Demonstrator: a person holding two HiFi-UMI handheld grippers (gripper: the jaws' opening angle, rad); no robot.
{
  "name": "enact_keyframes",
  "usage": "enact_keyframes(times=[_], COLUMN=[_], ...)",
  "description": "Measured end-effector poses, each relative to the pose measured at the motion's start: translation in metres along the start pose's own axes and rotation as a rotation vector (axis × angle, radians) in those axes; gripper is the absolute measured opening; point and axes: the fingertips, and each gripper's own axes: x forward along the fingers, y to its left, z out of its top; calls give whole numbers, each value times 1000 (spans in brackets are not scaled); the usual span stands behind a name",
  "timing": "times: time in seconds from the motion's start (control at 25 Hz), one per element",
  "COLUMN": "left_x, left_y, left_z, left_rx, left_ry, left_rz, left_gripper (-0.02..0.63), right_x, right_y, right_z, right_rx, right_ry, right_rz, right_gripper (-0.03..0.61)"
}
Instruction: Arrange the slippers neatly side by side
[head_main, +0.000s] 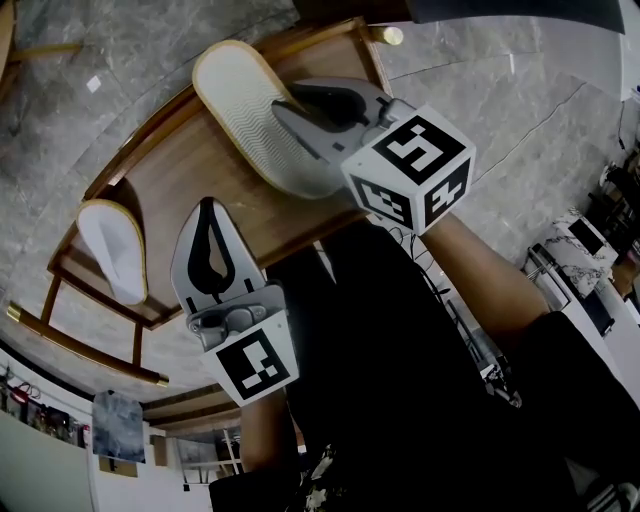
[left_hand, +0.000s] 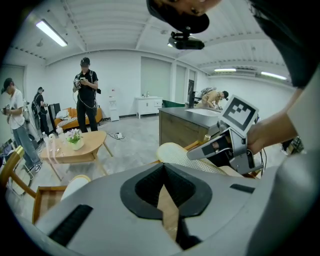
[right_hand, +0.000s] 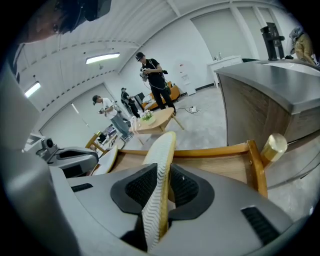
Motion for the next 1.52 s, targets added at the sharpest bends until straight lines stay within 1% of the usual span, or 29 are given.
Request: enact_keyframes(times=[0.16,0.32,0.4,0.68,0.76,0.88,0.96,1.08,1.16,1.24,1.32,1.36,1.44,1.52], left_x=[-4,-9,-10,-20,-23,-26,-30,-34,-37,-41,-45,-47,-50,-54], left_y=[3,7,7,11,13,15,15,16,18,21,25,28,32,34], left_z=[1,0,2,5,6,8,8,6,4,4,9,9,6,-2], left_rx=[-2,8,12,10,13,0,-6,-26,-38,-45,-54,-59,-64,-72], left_ry=[-5,-3,-11,-25,-32,-45,-53,-53,-52,-69,-119,-127,-118,-84], left_rz=[1,-1,-3,-6,-7,-2,-2,-9,-3,6,14,19,32,44], left_gripper=[3,3,3,3,3,3,3,3,3,3,3,3,3,3], right_x=[-5,-12,-15,-27,-31,-37,-39,-38,-36,-36,-35,-33,-31,-29], right_y=[7,18,21,31,35,45,53,65,73,83,94,99,108,112], right_z=[6,13,16,32,38,48,51,51,51,50,47,46,43,43], right_rx=[-12,-71,-81,-111,-137,-215,-251,-301,-356,-420,-493,-537,-629,-707], right_ry=[-31,-66,-80,-150,-167,-184,-177,-158,-154,-147,-130,-120,-107,-101], right_rz=[-8,-36,-43,-78,-88,-92,-83,-54,-28,-3,30,50,75,67], right_gripper=[55,41,35,23,22,20,21,20,21,20,20,20,20,20])
